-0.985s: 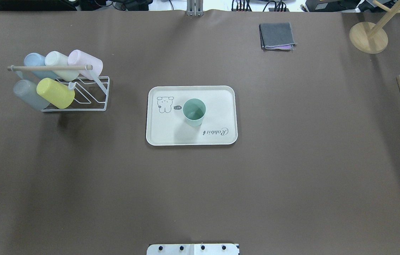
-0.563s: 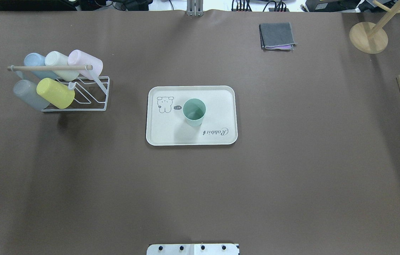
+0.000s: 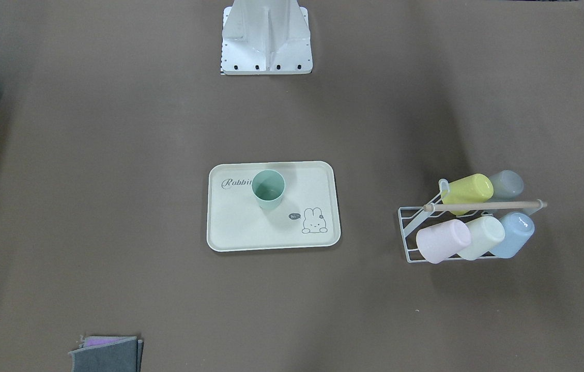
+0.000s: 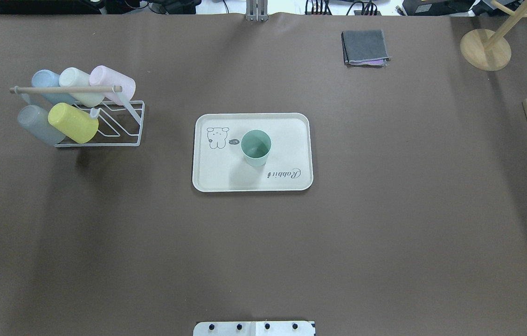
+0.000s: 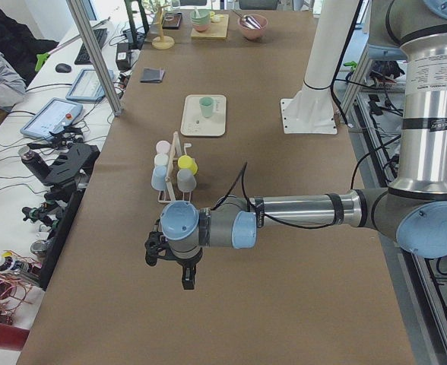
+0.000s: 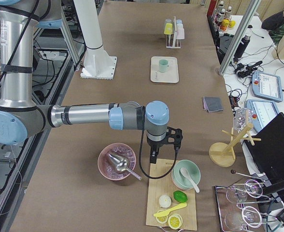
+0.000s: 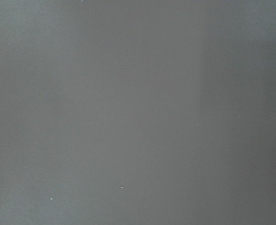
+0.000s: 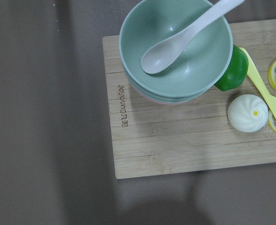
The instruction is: Pick up and place green cup on tray
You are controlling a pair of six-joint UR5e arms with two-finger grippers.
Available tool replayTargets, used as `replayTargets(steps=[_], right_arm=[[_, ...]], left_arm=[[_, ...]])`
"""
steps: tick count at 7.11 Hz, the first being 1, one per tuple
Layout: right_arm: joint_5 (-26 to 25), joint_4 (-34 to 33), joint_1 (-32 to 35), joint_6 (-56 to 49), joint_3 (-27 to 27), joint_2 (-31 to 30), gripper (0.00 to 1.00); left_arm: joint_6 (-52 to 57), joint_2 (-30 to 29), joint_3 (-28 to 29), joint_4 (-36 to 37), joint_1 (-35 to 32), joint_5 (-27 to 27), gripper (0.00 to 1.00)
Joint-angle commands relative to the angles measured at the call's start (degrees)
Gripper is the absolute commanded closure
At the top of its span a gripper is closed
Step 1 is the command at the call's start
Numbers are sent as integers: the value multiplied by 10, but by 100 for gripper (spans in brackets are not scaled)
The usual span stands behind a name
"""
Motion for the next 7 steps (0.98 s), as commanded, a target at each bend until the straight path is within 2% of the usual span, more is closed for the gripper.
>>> replayTargets(steps=[1,5,7], right_arm=[[0,0,11,-1,1,-1,0],[1,-1,18,0,1,-2,0],[-1,-1,19,1,0,-2,0]], left_arm=[[-2,-1,-1,0,1,0,2],[-2,0,0,0,1,0,2],[-2,-6,-1,0,1,29,2]])
